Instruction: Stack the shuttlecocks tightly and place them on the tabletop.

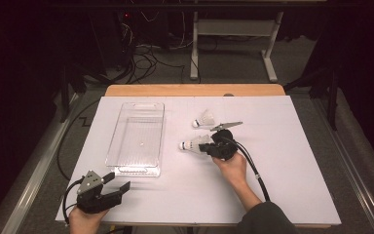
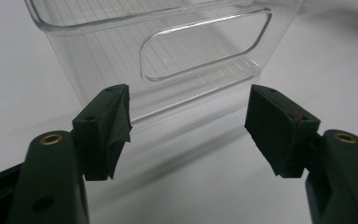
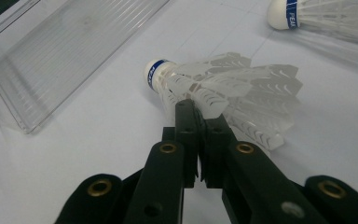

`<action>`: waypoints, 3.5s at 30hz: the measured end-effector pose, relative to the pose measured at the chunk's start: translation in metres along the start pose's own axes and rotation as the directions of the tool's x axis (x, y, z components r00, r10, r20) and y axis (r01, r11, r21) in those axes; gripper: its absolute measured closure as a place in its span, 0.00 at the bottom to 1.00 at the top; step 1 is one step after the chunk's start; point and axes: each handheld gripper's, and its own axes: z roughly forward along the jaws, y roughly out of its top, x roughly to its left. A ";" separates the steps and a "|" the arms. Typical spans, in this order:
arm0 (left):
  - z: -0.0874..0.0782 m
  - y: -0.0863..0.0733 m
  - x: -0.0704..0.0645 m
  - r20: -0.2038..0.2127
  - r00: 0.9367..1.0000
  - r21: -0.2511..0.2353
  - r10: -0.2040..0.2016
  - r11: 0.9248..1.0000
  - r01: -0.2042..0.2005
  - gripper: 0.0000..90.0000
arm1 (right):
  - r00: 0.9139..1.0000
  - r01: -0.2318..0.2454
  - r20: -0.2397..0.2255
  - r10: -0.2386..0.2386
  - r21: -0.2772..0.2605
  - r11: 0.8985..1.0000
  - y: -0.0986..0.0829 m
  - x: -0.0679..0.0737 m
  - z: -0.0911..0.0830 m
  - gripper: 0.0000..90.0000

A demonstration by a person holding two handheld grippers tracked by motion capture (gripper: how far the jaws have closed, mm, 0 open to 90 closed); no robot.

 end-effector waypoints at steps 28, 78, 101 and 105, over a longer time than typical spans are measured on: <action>0.000 0.000 0.000 -0.001 1.000 0.000 0.000 1.000 0.000 0.36 | 1.000 -0.008 0.024 0.008 0.017 1.000 -0.001 -0.002 -0.004 0.79; 0.000 0.000 0.000 -0.002 1.000 -0.002 -0.004 1.000 0.004 0.36 | 0.996 -0.004 0.087 0.006 -0.019 1.000 -0.016 -0.014 -0.040 0.68; 0.000 0.000 0.000 -0.003 1.000 -0.002 -0.004 1.000 0.004 0.36 | 0.994 -0.015 0.107 0.019 -0.044 0.999 -0.018 -0.023 -0.052 0.67; 0.000 0.000 0.000 -0.003 1.000 -0.002 -0.005 1.000 0.005 0.36 | 0.993 -0.019 0.112 0.024 -0.050 0.999 -0.018 -0.025 -0.053 0.66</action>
